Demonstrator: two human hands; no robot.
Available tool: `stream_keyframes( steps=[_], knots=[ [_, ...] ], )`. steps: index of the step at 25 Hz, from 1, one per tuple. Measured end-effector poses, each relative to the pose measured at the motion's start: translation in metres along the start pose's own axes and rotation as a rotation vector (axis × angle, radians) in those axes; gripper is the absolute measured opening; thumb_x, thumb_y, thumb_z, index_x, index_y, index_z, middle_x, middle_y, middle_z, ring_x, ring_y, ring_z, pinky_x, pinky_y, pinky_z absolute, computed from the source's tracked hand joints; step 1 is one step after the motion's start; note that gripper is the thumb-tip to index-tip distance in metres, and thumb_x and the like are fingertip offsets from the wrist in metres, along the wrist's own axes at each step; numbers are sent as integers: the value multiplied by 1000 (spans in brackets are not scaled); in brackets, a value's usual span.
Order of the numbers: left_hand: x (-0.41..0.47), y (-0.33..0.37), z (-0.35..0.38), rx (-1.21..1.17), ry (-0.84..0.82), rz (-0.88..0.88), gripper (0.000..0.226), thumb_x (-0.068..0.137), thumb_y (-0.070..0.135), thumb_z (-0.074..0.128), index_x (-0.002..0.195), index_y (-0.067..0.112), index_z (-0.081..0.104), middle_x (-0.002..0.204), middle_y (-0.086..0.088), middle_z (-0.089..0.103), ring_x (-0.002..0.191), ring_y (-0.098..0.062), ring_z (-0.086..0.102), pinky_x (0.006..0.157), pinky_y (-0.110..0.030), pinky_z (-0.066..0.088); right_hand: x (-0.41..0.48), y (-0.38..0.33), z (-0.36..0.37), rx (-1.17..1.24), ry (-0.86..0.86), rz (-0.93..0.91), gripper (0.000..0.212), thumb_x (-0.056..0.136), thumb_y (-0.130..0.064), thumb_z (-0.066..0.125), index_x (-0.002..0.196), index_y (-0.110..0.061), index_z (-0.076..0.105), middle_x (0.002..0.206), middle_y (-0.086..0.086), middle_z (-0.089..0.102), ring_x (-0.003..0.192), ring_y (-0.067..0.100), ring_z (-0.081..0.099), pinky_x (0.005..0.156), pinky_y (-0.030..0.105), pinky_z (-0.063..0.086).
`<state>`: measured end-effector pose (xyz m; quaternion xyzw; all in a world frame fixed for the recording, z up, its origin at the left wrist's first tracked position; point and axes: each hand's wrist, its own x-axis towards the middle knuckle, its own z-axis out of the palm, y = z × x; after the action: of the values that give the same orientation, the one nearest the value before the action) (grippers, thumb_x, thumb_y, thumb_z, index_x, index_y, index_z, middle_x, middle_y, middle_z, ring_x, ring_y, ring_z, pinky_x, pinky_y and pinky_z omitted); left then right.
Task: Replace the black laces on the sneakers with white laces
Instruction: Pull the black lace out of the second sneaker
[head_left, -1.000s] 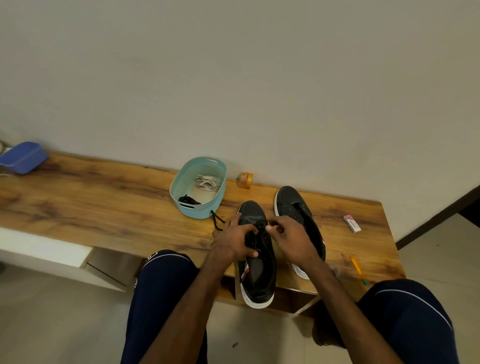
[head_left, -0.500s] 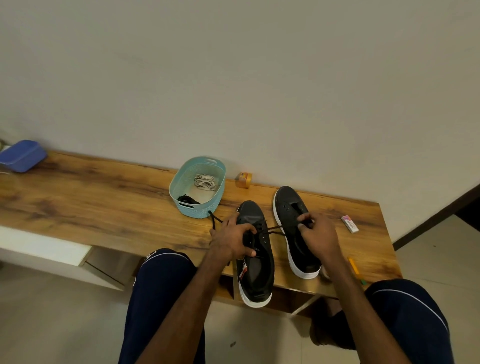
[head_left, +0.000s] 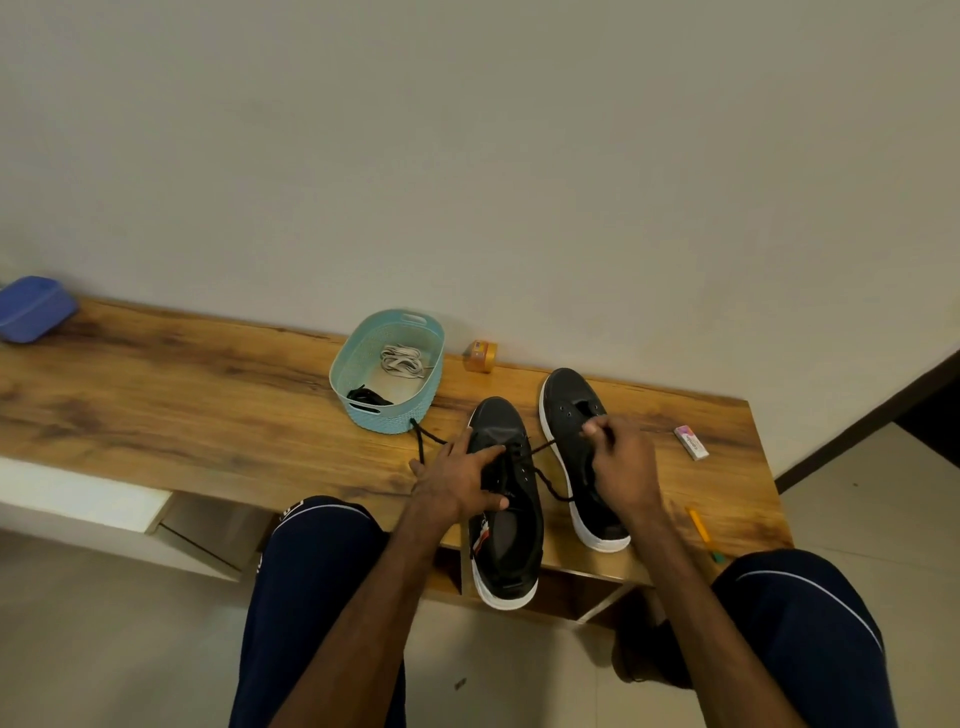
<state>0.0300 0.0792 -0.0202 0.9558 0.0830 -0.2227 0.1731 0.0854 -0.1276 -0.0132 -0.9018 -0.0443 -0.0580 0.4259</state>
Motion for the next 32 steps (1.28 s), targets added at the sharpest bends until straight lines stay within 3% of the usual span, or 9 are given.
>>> stream_keyframes(
  steps=[3,6,10,13,17,19,24,28,32],
  knots=[
    [-1,0,1,32,-1,-13,82,82,57,69,150,48,24,166,-3,-1,150,-34,8,113,-73,8,1,5,-11,-392,-41,49,15,97,-20,60,111,-17,65,118,4,60,109,21,54,91,39,45],
    [-1,2,0,9,10,-3,80,81,57,70,149,47,28,165,-4,2,150,-34,10,113,-72,8,-11,-8,13,-451,-200,-234,33,99,-26,55,133,-23,56,135,-2,55,127,20,45,105,44,40],
    [-3,0,3,2,-4,-88,77,80,65,65,146,36,37,160,-9,24,147,-33,22,113,-72,9,-26,-11,45,-599,-314,-320,27,102,-30,49,125,-24,62,123,-3,58,118,19,46,102,39,35],
    [-3,-3,8,-49,-55,-135,75,81,69,61,140,26,44,144,-5,51,137,-31,42,111,-75,9,-23,-12,36,-249,-96,-187,11,94,-24,64,102,-23,72,100,-8,65,99,11,55,92,35,44],
    [-3,0,9,-44,-84,-177,82,80,73,59,139,18,43,144,-6,51,137,-31,42,110,-76,6,4,-19,-10,402,318,135,12,93,-15,66,93,-26,72,87,-9,70,84,0,64,80,28,55],
    [-3,2,9,-39,-101,-200,85,80,73,59,140,16,42,145,-8,50,138,-32,41,111,-75,6,15,-8,-34,388,390,192,11,95,-17,63,99,-19,73,90,-4,71,89,10,67,83,31,55],
    [-5,9,5,-87,38,-102,74,79,56,72,135,17,44,136,-7,53,127,-28,50,108,-57,37,-1,-9,-10,-109,-52,32,24,99,-26,58,115,-15,72,105,1,73,96,19,66,78,27,45],
    [-8,15,9,-368,130,-80,56,83,30,73,128,11,45,121,-9,60,109,-25,61,92,-42,54,-16,-16,21,-296,-157,-89,29,101,-23,54,125,-15,67,118,5,69,106,21,61,88,32,47],
    [-3,15,7,-425,164,-122,47,92,22,59,131,6,37,118,-15,61,105,-30,62,87,-42,54,-26,-15,35,-352,-144,-173,47,98,-34,57,140,-14,49,139,4,53,129,23,42,108,39,39]
  ],
)
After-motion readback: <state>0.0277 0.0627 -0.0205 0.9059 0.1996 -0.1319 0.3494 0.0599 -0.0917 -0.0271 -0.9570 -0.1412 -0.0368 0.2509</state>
